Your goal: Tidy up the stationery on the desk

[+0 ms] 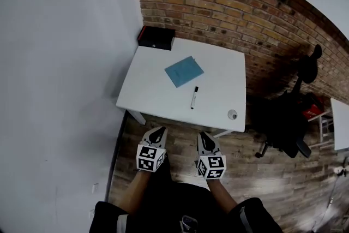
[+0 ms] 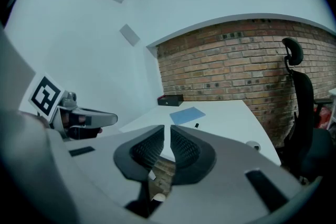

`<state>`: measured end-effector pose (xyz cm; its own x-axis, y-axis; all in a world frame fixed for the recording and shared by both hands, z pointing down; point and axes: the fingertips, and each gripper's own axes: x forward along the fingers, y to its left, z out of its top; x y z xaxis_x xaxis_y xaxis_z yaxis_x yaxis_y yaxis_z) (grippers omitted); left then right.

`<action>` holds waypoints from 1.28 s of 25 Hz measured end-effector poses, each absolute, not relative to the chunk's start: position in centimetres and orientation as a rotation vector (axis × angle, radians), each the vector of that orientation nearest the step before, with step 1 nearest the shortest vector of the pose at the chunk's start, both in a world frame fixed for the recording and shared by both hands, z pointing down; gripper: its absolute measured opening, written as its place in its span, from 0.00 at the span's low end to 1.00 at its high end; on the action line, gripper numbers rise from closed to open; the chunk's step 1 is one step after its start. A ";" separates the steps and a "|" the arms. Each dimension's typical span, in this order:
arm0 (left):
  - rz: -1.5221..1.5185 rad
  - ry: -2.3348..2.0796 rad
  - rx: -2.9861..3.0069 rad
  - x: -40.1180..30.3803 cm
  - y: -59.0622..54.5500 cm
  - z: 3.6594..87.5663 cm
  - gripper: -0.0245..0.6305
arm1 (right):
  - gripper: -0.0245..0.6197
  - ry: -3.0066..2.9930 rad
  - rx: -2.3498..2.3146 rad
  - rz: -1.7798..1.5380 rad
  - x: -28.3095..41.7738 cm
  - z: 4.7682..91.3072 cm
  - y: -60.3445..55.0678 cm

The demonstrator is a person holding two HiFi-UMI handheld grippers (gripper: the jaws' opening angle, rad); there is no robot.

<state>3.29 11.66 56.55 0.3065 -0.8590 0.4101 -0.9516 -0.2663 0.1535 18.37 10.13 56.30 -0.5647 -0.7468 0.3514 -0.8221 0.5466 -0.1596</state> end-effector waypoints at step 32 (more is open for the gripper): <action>0.413 -1.370 2.260 -13.8 -14.8 59.0 0.08 | 0.08 -2.358 1.452 0.575 0.1 59.0 -16.2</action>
<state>-13.77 -14.76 59.00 0.4586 -0.7495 0.4774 -0.8885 -0.3968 0.2306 0.10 -16.25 58.98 -0.4373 -0.7724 0.4606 -0.8977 0.4054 -0.1724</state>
